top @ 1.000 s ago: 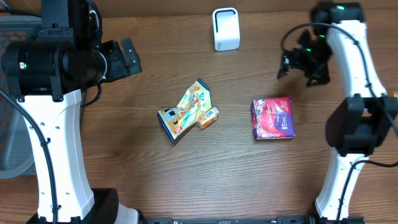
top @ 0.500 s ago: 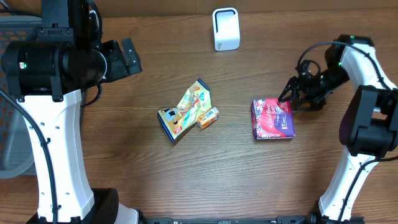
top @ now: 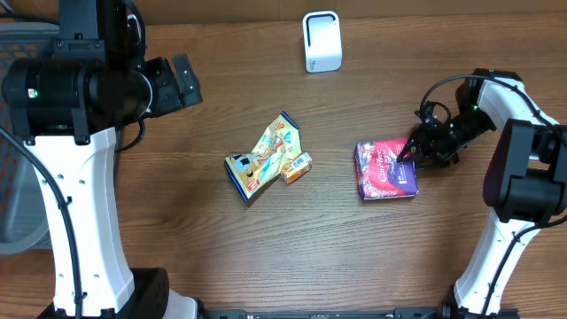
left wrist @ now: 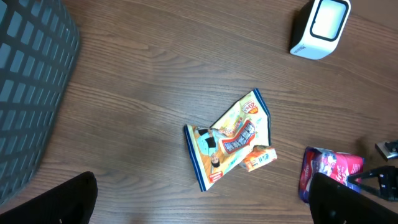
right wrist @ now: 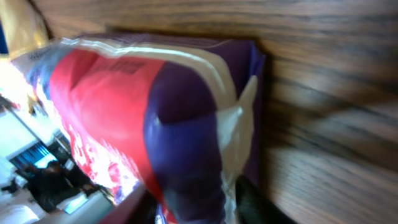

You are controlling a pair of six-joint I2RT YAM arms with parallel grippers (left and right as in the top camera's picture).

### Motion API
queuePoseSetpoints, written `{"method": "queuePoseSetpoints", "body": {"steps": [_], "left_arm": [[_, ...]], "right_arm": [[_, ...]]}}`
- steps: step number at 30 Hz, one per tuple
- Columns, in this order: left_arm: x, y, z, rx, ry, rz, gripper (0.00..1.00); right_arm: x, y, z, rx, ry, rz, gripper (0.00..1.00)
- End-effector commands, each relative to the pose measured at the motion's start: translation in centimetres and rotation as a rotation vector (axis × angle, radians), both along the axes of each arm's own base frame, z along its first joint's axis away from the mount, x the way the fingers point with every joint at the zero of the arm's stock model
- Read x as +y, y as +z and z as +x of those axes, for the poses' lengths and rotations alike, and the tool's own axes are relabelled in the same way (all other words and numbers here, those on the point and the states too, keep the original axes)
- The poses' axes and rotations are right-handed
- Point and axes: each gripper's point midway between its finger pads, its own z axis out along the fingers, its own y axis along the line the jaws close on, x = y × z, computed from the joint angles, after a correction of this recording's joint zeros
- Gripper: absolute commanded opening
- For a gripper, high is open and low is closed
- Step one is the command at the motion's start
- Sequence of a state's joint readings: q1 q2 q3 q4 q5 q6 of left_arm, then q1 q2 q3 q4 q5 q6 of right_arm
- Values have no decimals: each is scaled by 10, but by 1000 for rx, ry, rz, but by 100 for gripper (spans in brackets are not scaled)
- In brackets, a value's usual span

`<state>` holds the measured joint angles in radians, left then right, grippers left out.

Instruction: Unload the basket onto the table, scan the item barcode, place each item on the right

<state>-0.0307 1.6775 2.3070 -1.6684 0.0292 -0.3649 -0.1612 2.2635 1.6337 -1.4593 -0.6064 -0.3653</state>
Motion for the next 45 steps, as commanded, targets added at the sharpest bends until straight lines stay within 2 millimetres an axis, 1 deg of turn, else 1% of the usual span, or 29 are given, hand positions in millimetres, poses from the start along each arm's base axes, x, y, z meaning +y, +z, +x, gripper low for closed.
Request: {"method": "queuePoseSetpoints", "body": {"steps": [1, 3, 5, 8, 10, 11, 13, 15, 17, 20, 23, 25, 26, 27, 28, 30, 32, 34, 36, 38, 43, 45], "left_arm": [[2, 4, -3, -14, 14, -2, 100], [2, 4, -3, -14, 14, -2, 100], [2, 4, -3, -14, 14, -2, 100], [2, 4, -3, -14, 14, -2, 100], [2, 4, -3, -14, 14, -2, 99], [2, 4, -3, -14, 14, -2, 100], [2, 4, -3, -14, 14, -2, 100], [2, 4, -3, -14, 14, -2, 100], [2, 4, -3, -14, 14, -2, 100], [2, 4, -3, -14, 14, -2, 100], [2, 4, -3, -14, 14, -2, 100], [2, 4, -3, -14, 14, -2, 100], [2, 4, -3, -14, 14, -2, 100], [2, 4, -3, -14, 14, -2, 100], [2, 4, -3, -14, 14, -2, 100], [2, 4, -3, -14, 14, -2, 100], [2, 4, -3, -14, 14, -2, 99], [2, 4, -3, -14, 14, -2, 100], [2, 4, -3, -14, 14, -2, 100], [2, 4, -3, -14, 14, -2, 100], [2, 4, -3, -14, 14, -2, 100], [2, 4, -3, -14, 14, -2, 100]], "right_arm": [[7, 13, 5, -43, -15, 31, 22], [10, 15, 7, -51, -28, 55, 4], [12, 16, 11, -46, -59, 67, 4], [11, 13, 20, -23, -134, 41, 4], [15, 14, 37, -18, -234, 60, 4], [18, 17, 40, -17, -253, 78, 4], [27, 30, 54, -31, -307, 172, 4], [37, 50, 70, -82, -334, 291, 4], [40, 65, 86, -113, -367, 353, 4], [41, 77, 110, -134, -424, 357, 4], [48, 89, 137, -125, -507, 364, 4], [56, 95, 152, -103, -564, 379, 4], [69, 104, 170, -113, -602, 406, 4], [79, 111, 181, -141, -610, 427, 4], [86, 116, 187, -161, -612, 439, 4], [109, 132, 206, -227, -623, 476, 4], [127, 144, 220, -296, -644, 492, 4], [138, 153, 234, -372, -680, 493, 4], [145, 162, 241, -435, -681, 507, 4], [147, 166, 242, -452, -676, 518, 4], [144, 158, 238, -405, -685, 498, 4], [140, 157, 234, -436, -631, 503, 4]]}}
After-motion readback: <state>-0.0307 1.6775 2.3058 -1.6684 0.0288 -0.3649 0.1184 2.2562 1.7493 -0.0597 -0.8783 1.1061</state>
